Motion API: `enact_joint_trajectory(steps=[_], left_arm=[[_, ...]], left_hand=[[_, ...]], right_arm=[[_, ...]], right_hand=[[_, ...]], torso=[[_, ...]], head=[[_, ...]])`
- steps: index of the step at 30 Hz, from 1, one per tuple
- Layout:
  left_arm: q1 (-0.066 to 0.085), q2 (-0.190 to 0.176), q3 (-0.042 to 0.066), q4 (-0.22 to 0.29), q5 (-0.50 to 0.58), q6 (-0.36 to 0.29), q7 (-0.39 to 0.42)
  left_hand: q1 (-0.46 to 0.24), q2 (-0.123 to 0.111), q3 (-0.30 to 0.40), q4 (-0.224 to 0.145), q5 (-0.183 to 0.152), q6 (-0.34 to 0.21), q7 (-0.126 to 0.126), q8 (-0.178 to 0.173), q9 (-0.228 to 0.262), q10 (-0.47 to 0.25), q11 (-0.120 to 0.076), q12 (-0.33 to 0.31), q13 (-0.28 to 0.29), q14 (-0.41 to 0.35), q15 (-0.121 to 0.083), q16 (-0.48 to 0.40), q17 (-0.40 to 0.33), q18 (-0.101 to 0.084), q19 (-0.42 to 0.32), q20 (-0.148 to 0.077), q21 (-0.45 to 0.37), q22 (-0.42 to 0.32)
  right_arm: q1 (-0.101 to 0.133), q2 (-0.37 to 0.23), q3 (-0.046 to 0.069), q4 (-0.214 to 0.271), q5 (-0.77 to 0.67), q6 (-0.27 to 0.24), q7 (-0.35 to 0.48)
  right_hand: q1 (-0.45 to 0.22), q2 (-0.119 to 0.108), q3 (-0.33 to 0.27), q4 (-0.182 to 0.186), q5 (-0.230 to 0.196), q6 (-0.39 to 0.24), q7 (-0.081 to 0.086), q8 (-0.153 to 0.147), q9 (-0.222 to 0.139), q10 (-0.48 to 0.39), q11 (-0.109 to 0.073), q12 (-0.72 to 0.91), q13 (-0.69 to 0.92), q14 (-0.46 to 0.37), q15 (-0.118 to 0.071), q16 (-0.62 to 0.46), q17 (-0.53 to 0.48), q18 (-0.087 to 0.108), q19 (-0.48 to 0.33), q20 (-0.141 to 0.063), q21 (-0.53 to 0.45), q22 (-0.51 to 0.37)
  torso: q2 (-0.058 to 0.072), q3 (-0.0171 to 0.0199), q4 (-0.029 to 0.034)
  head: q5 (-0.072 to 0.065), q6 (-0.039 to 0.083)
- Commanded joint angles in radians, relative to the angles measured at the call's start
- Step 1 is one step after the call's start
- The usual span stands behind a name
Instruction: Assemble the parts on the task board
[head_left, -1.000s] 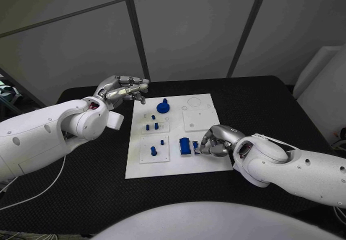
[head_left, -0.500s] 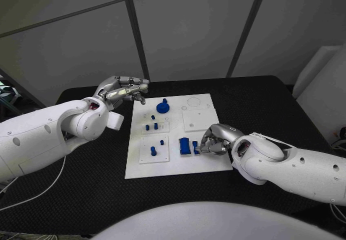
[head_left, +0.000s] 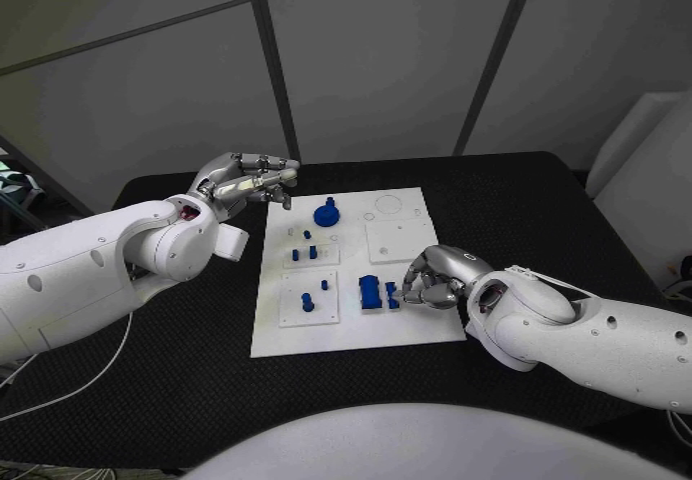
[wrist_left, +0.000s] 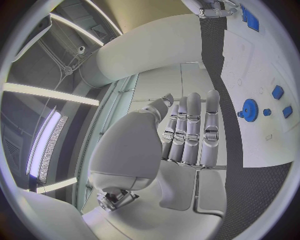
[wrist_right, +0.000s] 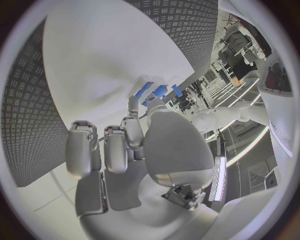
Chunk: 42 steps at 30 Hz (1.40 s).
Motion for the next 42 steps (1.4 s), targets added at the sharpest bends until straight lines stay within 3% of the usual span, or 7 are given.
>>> enact_joint_trajectory(steps=[1,7,11,23,36,37,42], left_arm=[[0.001,-0.002,0.001,0.0,0.002,0.007,0.009],[0.001,-0.002,0.0,-0.006,0.002,-0.031,0.047],[-0.001,0.015,0.001,-0.043,0.017,-0.048,0.085],[-0.023,0.121,0.002,-0.242,0.155,-0.097,0.155],[-0.058,0.221,0.006,-0.368,0.219,-0.168,0.204],[-0.059,0.216,0.005,-0.364,0.183,-0.131,0.16],[-0.058,0.207,0.002,-0.336,0.182,-0.157,0.165]], left_hand=[[-0.002,0.003,-0.005,-0.004,-0.004,-0.006,0.001,0.005,-0.001,-0.007,0.002,0.006,0.001,-0.005,0.002,-0.003,-0.002,0.049,0.005,0.004,-0.004,-0.002],[-0.017,-0.002,-0.015,0.007,-0.005,-0.008,0.002,0.01,-0.002,-0.012,0.003,0.012,-0.001,-0.022,0.007,-0.02,-0.011,0.048,-0.01,0.008,-0.018,-0.012],[-0.04,-0.008,-0.029,0.03,-0.004,0.006,-0.004,0.026,0.002,-0.026,0.007,-0.021,-0.028,-0.067,0.017,-0.122,-0.058,0.048,-0.067,0.022,-0.077,-0.061],[-0.036,-0.012,-0.1,0.107,-0.007,-0.024,-0.036,-0.041,-0.019,0.05,0.059,-0.319,-0.174,-0.068,0.108,-0.71,-0.273,0.057,-0.319,0.125,-0.215,-0.507],[-0.048,0.071,-0.345,0.135,-0.003,-0.177,-0.063,-0.07,-0.024,-0.213,0.026,-0.444,-0.181,-0.235,0.136,-0.898,-0.386,0.012,-0.66,0.158,-0.225,-0.953],[-0.452,0.087,-0.338,0.096,-0.047,-0.413,-0.097,-0.129,-0.085,-0.441,-0.01,-0.499,-0.239,-0.468,0.085,-0.957,-0.447,-0.029,-0.778,0.07,-0.273,-1.017],[-0.589,0.087,-0.338,0.087,-0.061,-0.503,-0.173,-0.129,-0.085,-0.532,-0.026,-0.499,-0.239,-0.557,0.068,-0.957,-0.447,-0.03,-0.825,0.039,-0.273,-1.047]], right_arm=[[0.002,-0.017,0.014,0.006,0.192,-0.051,0.145],[0.004,-0.026,0.072,-0.04,0.524,-0.02,0.366],[0.04,0.009,0.095,-0.156,0.783,0.013,0.517],[0.098,0.223,0.125,-0.524,1.106,0.074,0.744],[0.102,0.361,0.138,-0.71,1.195,0.11,0.809],[0.099,0.356,0.136,-0.702,1.141,0.08,0.759],[0.105,0.346,0.127,-0.673,1.162,0.057,0.768]], right_hand=[[0.01,-0.005,-0.016,0.004,0.013,-0.027,0.01,-0.016,-0.006,-0.043,0.009,-0.081,-0.06,0.058,0.005,-0.041,0.043,0.015,-0.014,0.003,-0.047,0.01],[0.071,0.004,-0.03,-0.007,0.031,-0.099,0.047,-0.06,-0.027,-0.198,0.04,-0.373,-0.266,0.003,0.031,-0.203,-0.14,0.066,-0.139,0.027,-0.248,-0.227],[0.154,0.021,-0.017,-0.023,0.004,-0.149,0.086,-0.096,-0.053,-0.376,0.081,-0.614,-0.448,-0.205,0.072,-0.642,-0.557,0.133,-0.381,0.063,-0.643,-0.624],[0.264,0.043,0.077,-0.012,-0.104,-0.113,0.12,-0.196,-0.21,-0.318,0.14,-0.968,-1.017,-0.364,0.161,-1.168,-0.919,0.136,-0.47,0.162,-1.091,-0.941],[0.173,0.055,0.038,-0.069,-0.136,-0.177,0.121,-0.206,-0.346,-0.368,0.198,-1.1,-1.22,-0.43,0.225,-1.394,-1.167,0.139,-0.49,0.228,-1.342,-1.144],[-0.261,0.048,0.03,-0.121,-0.181,-0.458,0.072,-0.268,-0.375,-0.684,0.143,-1.161,-1.283,-0.741,0.18,-1.456,-1.204,0.074,-0.785,0.151,-1.432,-1.188],[-0.408,0.048,0.03,-0.144,-0.197,-0.551,0.056,-0.268,-0.454,-0.784,0.132,-1.161,-1.283,-0.837,0.173,-1.456,-1.224,0.073,-0.874,0.132,-1.432,-1.21]], torso=[[-0.002,-0.0023,0.0007],[-0.01,-0.0071,-0.0016],[-0.032,-0.0104,-0.0058],[-0.109,-0.0232,-0.0382],[-0.145,-0.0138,-0.0422],[-0.136,-0.018,-0.0434],[-0.129,-0.0185,-0.0409]], head=[[-0.005,0.0],[-0.012,0.0],[-0.01,0.0],[0.016,0.036],[0.05,0.07],[0.046,0.066],[0.046,0.081]])
